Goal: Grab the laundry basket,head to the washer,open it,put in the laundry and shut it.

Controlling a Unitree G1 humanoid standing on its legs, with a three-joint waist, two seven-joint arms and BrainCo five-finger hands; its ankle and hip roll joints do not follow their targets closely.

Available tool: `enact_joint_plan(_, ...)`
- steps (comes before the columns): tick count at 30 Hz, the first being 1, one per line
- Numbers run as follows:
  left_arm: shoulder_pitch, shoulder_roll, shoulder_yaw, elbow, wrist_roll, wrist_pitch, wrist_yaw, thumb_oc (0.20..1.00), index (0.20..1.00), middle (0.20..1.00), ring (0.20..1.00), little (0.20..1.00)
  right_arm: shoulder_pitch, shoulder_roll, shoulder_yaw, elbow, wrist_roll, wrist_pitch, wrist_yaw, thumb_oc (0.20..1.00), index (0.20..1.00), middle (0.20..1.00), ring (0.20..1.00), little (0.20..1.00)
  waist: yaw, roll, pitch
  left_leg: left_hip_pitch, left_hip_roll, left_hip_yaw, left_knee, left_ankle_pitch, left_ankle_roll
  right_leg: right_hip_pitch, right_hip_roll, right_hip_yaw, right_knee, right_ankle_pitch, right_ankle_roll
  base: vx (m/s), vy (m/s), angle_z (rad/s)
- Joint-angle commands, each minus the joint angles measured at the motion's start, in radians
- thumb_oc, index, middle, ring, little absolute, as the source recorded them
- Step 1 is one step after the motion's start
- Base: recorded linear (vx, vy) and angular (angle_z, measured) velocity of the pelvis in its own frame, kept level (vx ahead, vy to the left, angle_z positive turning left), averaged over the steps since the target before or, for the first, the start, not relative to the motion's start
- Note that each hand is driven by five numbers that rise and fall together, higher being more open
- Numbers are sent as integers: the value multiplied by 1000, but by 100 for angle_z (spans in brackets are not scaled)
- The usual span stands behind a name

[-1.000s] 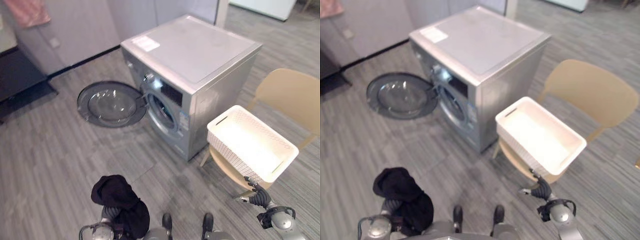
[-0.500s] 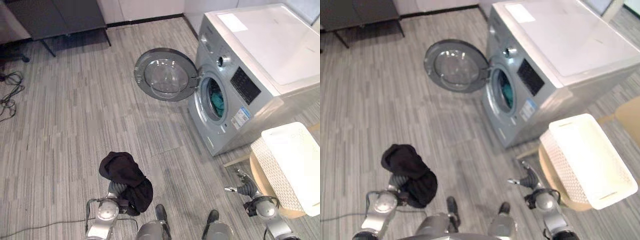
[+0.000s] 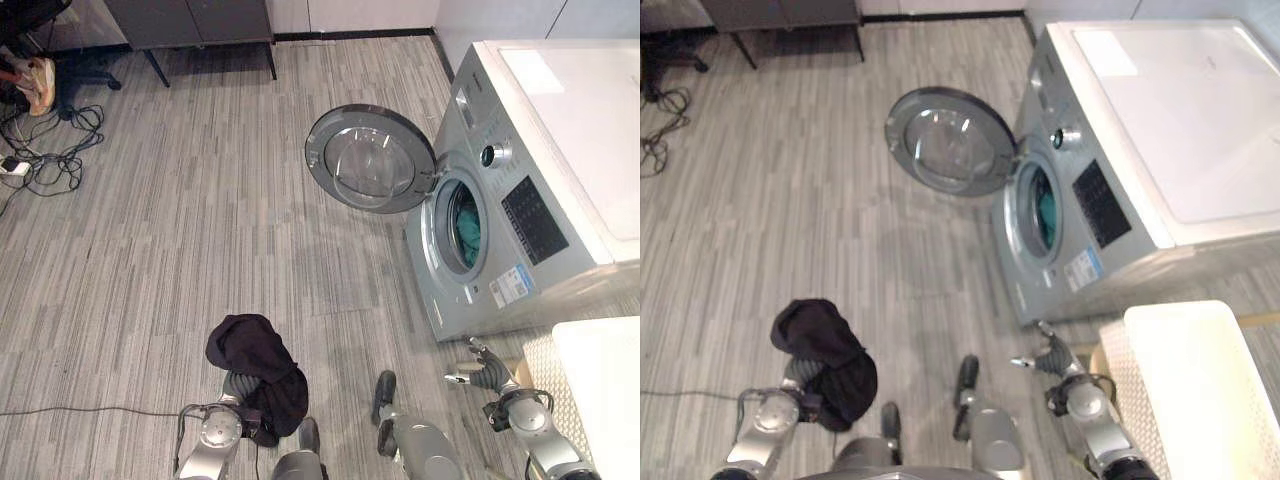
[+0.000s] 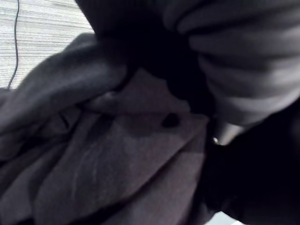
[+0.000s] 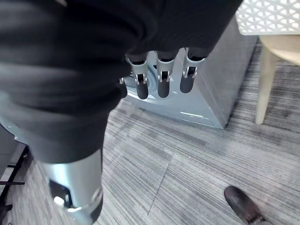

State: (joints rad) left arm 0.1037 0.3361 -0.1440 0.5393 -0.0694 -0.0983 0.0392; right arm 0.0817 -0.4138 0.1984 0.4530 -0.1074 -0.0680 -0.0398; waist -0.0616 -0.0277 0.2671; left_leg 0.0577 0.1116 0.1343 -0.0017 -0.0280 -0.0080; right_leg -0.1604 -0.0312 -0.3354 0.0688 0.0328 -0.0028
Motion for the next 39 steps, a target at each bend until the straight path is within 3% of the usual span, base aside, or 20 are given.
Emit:
enact_joint_plan(1, -17, 23, 17, -79, -1, -49, -11, 200, 200, 200, 200, 200, 20, -15, -30, -17, 25, -31, 5, 1000, 1000, 1000, 1000, 1000, -29, -26, -43, 2, -108, 25, 278, -145, -44, -14, -41, 52, -2, -11, 80, 216, -149, 94)
enact_joint_plan(3, -25, 21, 12, -75, 3, -51, -11, 200, 200, 200, 200, 200, 19, -24, -28, -16, 29, -32, 7, 1000, 1000, 1000, 1000, 1000, -26, -31, -39, -57, -80, 39, 408, -95, -63, 26, -26, 63, -26, -30, 56, 192, -110, 36)
enact_joint_plan(5, -44, 10, 2, -61, -6, -50, -6, 200, 200, 200, 200, 200, 7, -33, -25, 10, 28, -28, -3, 1000, 1000, 1000, 1000, 1000, -14, -46, -29, -146, -51, 65, 412, -105, -40, 71, -36, 75, -45, -59, 50, 269, -24, -29)
enact_joint_plan(7, -47, 16, -4, -68, -7, -51, -3, 200, 200, 200, 200, 200, 3, -37, -25, 10, 34, -29, -10, 1000, 1000, 1000, 1000, 1000, -2, -60, -29, -203, -54, 45, 297, -108, -29, 98, -42, 97, -59, -72, 61, 307, 63, -35)
enact_joint_plan(8, -45, 18, -4, -72, -4, -51, -1, 200, 200, 200, 200, 200, 3, -38, -24, 11, 31, -29, -13, 1000, 1000, 1000, 1000, 1000, 3, -59, -28, -217, -55, 30, 248, -77, -34, 108, -39, 105, -62, -77, 63, 220, 80, -28)
enact_joint_plan(11, -45, 21, -6, -68, -7, -49, 11, 200, 200, 200, 200, 200, -9, -33, -10, 43, 23, -26, -27, 1000, 1000, 1000, 1000, 1000, 45, -52, -17, -310, -41, -55, 91, 81, -71, 171, -22, 153, -72, -111, 66, 311, 144, -41)
enact_joint_plan(14, -41, 25, -7, -75, -14, -47, 16, 200, 200, 200, 200, 200, -19, -33, -8, 52, 17, -22, -33, 1000, 1000, 1000, 1000, 1000, 61, -47, -24, -333, -37, -97, 67, 108, -79, 196, -25, 183, -59, -137, 74, 312, 178, -70)
enact_joint_plan(19, -23, 37, 2, -83, -10, -42, 7, 200, 200, 200, 200, 200, -22, -9, -15, 31, 9, -18, -24, 1000, 1000, 1000, 1000, 1000, 70, -53, -49, -303, -47, -79, 139, 48, -51, 231, -81, 251, -25, -156, 103, 372, 272, -66)
enact_joint_plan(20, -25, 53, 5, -81, 7, -39, 8, 200, 200, 200, 200, 200, -27, 6, -12, 24, 8, -17, -19, 1000, 1000, 1000, 1000, 1000, 70, -61, -56, -294, -50, -50, 168, 21, -32, 217, -101, 268, 9, -146, 111, 284, 235, -67)
enact_joint_plan(25, -32, 87, 17, -97, 36, -38, 14, 200, 200, 200, 200, 200, -64, 23, 10, 30, -3, -19, -15, 1000, 1000, 1000, 1000, 1000, 75, -67, -48, -250, -50, 35, 167, -27, 3, 141, -115, 282, 126, -109, 135, 155, 183, -53)
enact_joint_plan(28, -38, 101, 18, -103, 40, -36, 13, 200, 200, 200, 200, 200, -77, 28, 21, 27, -4, -18, -9, 1000, 1000, 1000, 1000, 1000, 61, -71, -32, -185, -51, 96, 140, -54, 17, 52, -96, 237, 190, -80, 138, 122, 149, -88)
enact_joint_plan(31, -43, 101, 19, -117, 40, -35, 14, 200, 200, 200, 200, 200, -89, 29, 30, 31, -4, -17, -11, 1000, 1000, 1000, 1000, 1000, 54, -68, -26, -130, -50, 149, 113, -75, 15, 7, -97, 95, 137, -68, 129, 180, 79, -79)
enact_joint_plan(33, -46, 96, 16, -118, 39, -30, 9, 200, 200, 200, 200, 200, -85, 26, 31, 42, -11, -14, -17, 1000, 1000, 1000, 1000, 1000, 45, -56, -28, -40, -47, 191, 86, -118, 7, -51, -103, -75, 140, -59, 127, 339, 36, -104)
enact_joint_plan(35, -41, 93, 13, -121, 44, -31, 1, 200, 200, 200, 200, 200, -76, 25, 27, 41, -11, -11, -14, 1000, 1000, 1000, 1000, 1000, 37, -55, -30, -25, -48, 187, 96, -137, 7, -31, -103, -90, 121, -74, 127, 219, -103, -72)
enact_joint_plan(36, -33, 85, -1, -118, 66, -32, -14, 200, 200, 200, 200, 200, -50, 26, 16, 47, -1, -18, -13, 1000, 1000, 1000, 1000, 1000, 19, -63, -47, -16, -43, 198, 134, -155, -9, 10, -80, -54, 67, -87, 103, 215, -162, -38)
enact_joint_plan(37, -32, 85, -1, -119, 67, -32, -14, 200, 200, 200, 200, 200, -49, 26, 16, 47, -1, -18, -13, 1000, 1000, 1000, 1000, 1000, 20, -62, -47, -16, -41, 199, 137, -156, -10, 13, -78, -53, 63, -87, 102, 192, -170, 9)
enact_joint_plan(39, -22, 73, -8, -124, 63, -32, -28, 200, 200, 200, 200, 200, -31, 17, 9, 56, 5, -20, -18, 1000, 1000, 1000, 1000, 1000, 17, -63, -52, -42, -3, 215, 267, -157, -37, 60, -66, -57, 21, -86, 79, 133, -152, 31)
